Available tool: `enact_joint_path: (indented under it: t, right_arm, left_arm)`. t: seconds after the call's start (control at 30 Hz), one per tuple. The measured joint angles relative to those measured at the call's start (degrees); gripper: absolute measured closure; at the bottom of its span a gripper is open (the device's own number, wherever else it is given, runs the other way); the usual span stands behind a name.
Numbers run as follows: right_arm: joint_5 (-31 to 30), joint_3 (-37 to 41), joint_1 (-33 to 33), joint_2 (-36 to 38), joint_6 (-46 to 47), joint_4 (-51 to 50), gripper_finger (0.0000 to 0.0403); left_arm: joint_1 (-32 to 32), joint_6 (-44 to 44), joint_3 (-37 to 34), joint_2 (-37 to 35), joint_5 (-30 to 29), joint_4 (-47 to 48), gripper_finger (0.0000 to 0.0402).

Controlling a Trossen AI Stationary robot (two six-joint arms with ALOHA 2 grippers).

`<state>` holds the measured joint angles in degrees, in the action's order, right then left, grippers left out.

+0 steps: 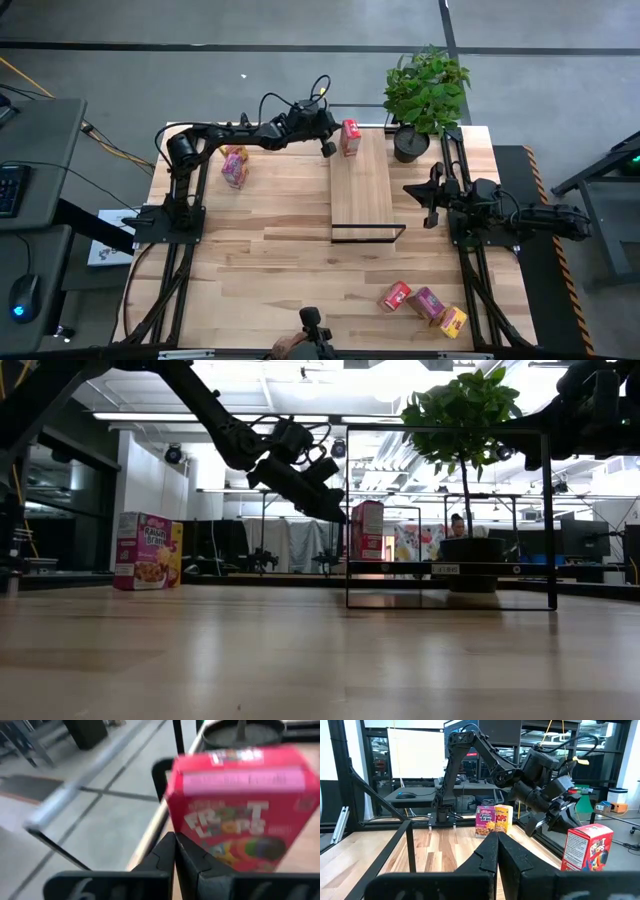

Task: Stack cereal on shelf
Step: Adjust the red cereal box on the shelf, then put the top purple cereal box on the shelf

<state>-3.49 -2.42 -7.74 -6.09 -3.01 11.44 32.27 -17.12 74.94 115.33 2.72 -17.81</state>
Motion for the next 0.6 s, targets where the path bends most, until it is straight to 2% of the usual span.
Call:
enact_joint_path:
  t: [0.27,0.33,0.5,0.6]
  right_arm:
    - [0.0,0.0,0.0,0.0,0.2,0.0,0.0402]
    - [-0.5,0.0,0.0,0.0,2.7,0.1,0.0402]
    - [-7.7,0.0,0.0,-0.1,10.8,1.0,0.0402]
    - [-8.6,0.0,-0.2,-1.5,12.0,1.1,0.0402]
  left_arm:
    - [0.0,-4.1,0.0,0.0,0.0,-3.4,0.0401]
    - [0.0,-6.6,0.0,0.0,-1.2,-3.5,0.0401]
    - [0.4,-8.5,0.0,-2.4,-3.7,-0.8,0.0401]
    - [1.1,-9.0,0.0,-6.3,-2.6,3.1,0.0401]
